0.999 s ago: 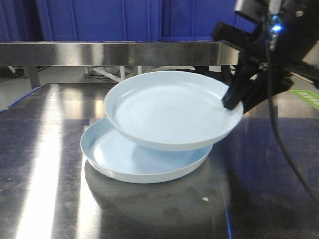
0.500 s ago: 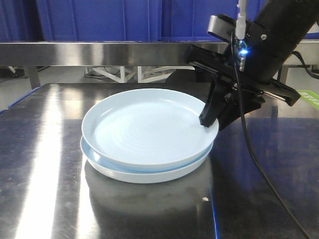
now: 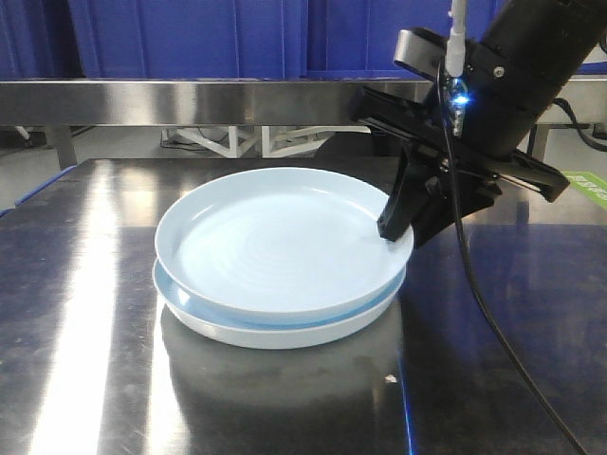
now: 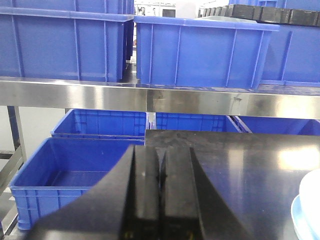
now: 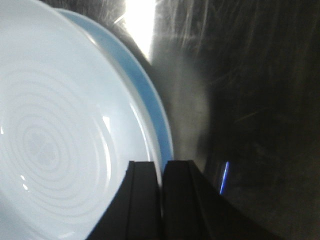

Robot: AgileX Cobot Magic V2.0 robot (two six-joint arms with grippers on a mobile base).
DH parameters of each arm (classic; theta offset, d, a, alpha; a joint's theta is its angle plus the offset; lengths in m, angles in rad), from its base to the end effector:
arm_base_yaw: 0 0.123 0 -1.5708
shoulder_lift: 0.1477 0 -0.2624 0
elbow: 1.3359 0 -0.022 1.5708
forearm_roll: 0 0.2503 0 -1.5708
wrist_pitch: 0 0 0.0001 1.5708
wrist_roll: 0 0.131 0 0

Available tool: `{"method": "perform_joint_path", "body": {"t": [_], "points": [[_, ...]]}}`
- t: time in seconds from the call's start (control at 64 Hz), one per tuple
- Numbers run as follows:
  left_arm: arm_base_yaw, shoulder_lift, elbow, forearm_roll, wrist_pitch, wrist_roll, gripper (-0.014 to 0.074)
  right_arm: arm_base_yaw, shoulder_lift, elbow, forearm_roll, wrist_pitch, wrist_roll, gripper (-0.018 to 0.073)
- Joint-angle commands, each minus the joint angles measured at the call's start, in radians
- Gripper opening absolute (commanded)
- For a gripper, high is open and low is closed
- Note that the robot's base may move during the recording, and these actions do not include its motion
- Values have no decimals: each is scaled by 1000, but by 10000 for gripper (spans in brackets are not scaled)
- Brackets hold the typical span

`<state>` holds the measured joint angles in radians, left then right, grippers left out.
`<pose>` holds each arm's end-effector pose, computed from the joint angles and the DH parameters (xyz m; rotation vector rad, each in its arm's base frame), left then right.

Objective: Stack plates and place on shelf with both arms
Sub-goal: 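Lift the plate and lower it onto the centered plate with right gripper, then grip the rim of the stacked plates with the right gripper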

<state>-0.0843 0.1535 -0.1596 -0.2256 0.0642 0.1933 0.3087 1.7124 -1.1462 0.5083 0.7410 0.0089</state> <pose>0.1269 -0.0126 0.2500 0.0518 1.5401 -0.1033 0.3272 0.1496 0.1655 0.0261 2.7961 0.6480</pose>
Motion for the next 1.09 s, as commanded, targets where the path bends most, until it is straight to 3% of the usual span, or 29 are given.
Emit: {"method": "perform_joint_path", "body": {"t": [0.0, 0.187, 0.593, 1.077], "points": [[3, 10, -32, -8, -79, -4, 80, 0, -42, -32, 35, 3, 0, 78], [3, 10, -32, -8, -79, -4, 80, 0, -42, -32, 34, 5, 0, 237], [3, 10, -32, -8, -79, -4, 80, 0, -42, -32, 7, -1, 0, 381], [3, 10, -32, -8, -79, -4, 80, 6, 0, -30, 2, -25, 0, 386]]}}
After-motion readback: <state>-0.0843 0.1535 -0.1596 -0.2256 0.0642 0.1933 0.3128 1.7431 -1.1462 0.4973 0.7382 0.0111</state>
